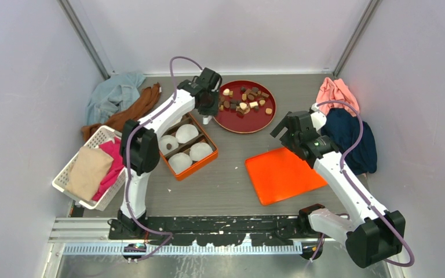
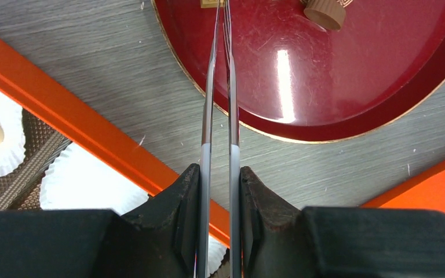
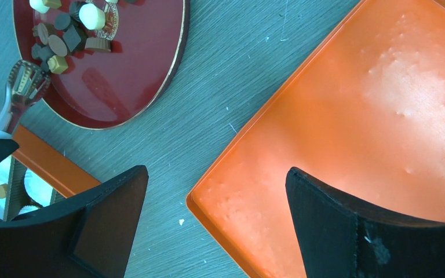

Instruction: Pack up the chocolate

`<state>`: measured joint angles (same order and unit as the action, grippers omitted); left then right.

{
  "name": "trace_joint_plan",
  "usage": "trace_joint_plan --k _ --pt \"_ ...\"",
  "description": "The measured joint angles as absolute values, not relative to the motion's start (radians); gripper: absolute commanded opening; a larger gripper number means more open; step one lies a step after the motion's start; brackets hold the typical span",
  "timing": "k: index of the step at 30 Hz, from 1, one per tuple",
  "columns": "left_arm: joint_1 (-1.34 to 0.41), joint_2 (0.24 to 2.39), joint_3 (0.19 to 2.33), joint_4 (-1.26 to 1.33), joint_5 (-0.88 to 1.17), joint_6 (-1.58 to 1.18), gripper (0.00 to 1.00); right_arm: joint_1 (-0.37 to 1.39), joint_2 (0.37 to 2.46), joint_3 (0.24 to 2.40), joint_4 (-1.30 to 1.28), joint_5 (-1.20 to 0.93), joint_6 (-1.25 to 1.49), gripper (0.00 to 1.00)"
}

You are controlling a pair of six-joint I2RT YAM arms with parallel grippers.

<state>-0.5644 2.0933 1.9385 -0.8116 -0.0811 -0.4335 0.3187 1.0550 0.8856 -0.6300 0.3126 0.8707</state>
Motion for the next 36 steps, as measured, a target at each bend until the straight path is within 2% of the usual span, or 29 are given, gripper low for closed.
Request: trace_joint_plan --k 12,36 --pt "-0.569 2.157 1.959 -0.832 -0.082 -0.429 0.38 0.319 1.058 0.886 -0.63 0.313 0.87 0.94" --pt "-0.57 2.241 2.051 -0.874 -0.11 -0.411 0.41 0.319 1.074 0.886 -0.63 0.312 0.87 0.94"
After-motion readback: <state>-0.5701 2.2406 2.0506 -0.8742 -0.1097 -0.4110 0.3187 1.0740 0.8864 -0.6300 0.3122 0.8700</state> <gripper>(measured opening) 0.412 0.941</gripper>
